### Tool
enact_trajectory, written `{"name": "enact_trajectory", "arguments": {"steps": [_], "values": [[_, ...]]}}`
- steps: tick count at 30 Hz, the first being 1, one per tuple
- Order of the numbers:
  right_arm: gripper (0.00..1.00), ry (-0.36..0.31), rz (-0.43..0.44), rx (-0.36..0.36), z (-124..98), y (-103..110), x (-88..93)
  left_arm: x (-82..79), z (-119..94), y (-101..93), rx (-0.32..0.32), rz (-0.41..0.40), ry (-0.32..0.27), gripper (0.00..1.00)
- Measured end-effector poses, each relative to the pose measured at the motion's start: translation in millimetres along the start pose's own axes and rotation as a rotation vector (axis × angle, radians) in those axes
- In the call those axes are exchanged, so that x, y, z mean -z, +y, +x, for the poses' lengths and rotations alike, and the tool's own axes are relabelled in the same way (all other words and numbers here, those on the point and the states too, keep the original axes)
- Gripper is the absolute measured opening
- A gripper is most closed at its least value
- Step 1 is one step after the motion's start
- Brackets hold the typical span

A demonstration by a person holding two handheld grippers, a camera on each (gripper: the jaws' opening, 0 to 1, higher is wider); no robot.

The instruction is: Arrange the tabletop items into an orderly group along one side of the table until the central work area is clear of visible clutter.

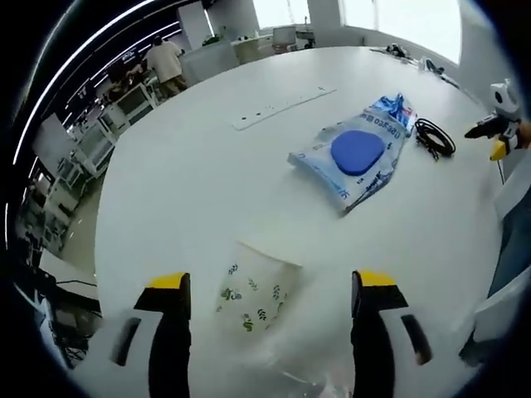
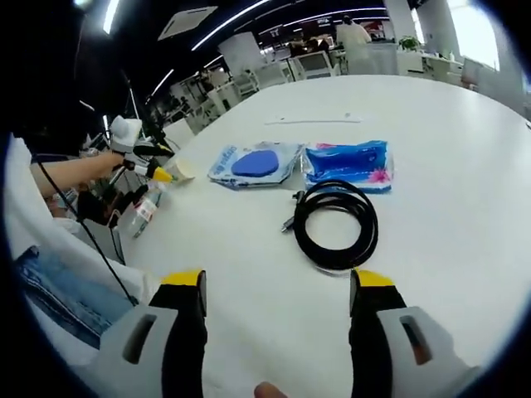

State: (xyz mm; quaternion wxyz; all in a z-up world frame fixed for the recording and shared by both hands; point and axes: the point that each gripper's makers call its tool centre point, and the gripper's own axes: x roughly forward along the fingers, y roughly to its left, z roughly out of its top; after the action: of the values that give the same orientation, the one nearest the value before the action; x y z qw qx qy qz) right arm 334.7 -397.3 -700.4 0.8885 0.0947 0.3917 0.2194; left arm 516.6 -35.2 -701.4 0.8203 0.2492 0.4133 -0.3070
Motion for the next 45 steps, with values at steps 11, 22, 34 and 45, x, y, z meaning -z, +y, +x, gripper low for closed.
{"name": "enact_trajectory", "arguments": {"steps": [11,22,34,45], "values": [[0.69,0.004,0.052,0.046,-7,-15,8.9,12.5,19,7.8,-0.003,0.045,0.088,0.61],[0.68,0.0,0.099,0.037,-4,-16,5.5,33.4,37,2.6,0.009,0.065,0.183,0.56],[0.63,-0.054,0.145,0.108,-12,-31,0.9,31.8,39,12.0,-0.06,0.064,0.143,0.4],[0.62,-0.054,0.143,0.102,-10,-28,2.0,6.2,30,1.1,-0.075,-0.138,-0.037,0.39]]}}
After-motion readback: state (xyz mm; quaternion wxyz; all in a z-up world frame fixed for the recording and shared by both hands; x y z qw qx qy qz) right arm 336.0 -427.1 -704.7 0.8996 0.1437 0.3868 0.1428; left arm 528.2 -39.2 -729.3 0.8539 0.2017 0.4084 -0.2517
